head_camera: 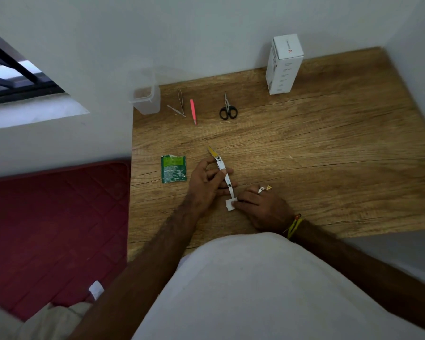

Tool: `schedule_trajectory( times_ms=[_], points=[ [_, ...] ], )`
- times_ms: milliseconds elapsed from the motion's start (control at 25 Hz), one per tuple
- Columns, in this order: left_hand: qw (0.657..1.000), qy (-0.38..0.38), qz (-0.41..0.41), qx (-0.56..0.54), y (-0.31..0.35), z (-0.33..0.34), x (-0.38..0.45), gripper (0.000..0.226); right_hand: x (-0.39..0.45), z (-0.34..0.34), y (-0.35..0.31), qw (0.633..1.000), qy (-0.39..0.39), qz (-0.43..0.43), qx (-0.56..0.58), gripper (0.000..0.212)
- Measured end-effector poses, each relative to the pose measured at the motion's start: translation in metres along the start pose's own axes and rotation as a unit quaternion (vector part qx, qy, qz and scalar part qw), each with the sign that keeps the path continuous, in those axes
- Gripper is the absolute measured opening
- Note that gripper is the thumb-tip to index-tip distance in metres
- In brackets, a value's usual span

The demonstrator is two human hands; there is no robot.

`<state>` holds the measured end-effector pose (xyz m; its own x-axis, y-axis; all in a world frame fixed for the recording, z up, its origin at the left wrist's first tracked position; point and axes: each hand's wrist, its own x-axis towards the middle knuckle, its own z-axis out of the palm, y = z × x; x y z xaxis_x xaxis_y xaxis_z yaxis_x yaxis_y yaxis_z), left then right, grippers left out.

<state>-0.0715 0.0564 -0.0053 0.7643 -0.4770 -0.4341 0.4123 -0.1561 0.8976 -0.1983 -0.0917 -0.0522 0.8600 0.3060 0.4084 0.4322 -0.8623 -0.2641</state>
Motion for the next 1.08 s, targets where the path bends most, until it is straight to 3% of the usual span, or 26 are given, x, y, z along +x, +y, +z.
schedule_trajectory(
  times_ms=[440,840,960,1080],
  points=[
    [1.000,0.006,-0.003,-0.004,0.001,0.001,0.000,0.039,-0.001,0.002,0.000,1.000,-0.005,0.016,-0.002,0.026],
    [1.000,0.004,-0.005,0.001,0.000,0.001,0.000,0.042,0.011,0.003,-0.003,0.998,0.045,0.043,-0.009,0.025],
    [1.000,0.009,-0.002,0.007,0.001,0.000,0.001,0.042,0.011,0.005,0.001,0.992,0.085,0.096,-0.006,0.025],
    [1.000,0.013,-0.004,0.015,0.001,0.001,0.001,0.042,0.012,0.006,0.001,0.995,0.067,0.073,-0.030,0.020]
  ],
)
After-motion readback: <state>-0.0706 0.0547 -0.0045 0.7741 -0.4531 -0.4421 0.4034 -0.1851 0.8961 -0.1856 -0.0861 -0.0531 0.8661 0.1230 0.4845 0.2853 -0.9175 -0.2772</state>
